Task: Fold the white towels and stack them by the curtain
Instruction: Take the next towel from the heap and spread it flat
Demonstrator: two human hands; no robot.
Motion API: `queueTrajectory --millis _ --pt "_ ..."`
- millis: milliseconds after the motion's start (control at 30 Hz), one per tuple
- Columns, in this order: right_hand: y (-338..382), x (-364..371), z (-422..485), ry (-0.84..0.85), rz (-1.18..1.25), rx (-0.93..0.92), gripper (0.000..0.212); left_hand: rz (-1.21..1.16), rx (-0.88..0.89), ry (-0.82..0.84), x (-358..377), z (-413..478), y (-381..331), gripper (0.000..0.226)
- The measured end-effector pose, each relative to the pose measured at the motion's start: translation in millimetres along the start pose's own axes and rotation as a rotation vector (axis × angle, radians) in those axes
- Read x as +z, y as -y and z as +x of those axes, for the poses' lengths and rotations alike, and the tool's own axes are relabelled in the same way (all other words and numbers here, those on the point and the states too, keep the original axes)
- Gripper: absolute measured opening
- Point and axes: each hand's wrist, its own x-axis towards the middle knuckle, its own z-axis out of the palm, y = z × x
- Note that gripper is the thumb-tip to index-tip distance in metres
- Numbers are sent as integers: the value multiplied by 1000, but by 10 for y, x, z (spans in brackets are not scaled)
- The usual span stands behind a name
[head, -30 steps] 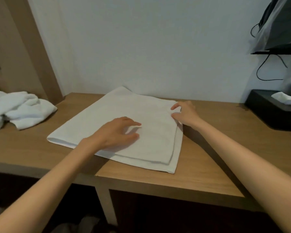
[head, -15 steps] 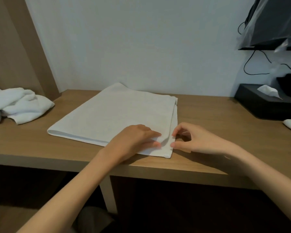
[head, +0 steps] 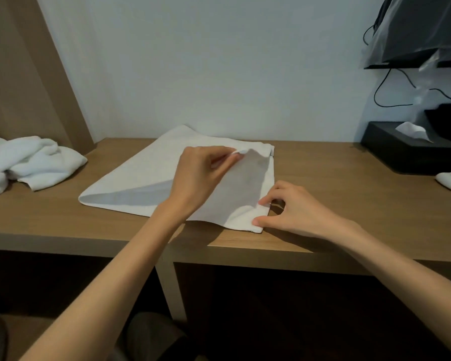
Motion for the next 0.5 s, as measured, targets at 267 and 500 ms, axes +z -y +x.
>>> queueTrajectory --millis 267,500 --pt "-48 20 -47 -3 13 -57 55 -150 -104 390 275 -516 10 20" --pt "-74 -113 -75 39 24 -68 47 -156 -115 508 246 -627 22 27"
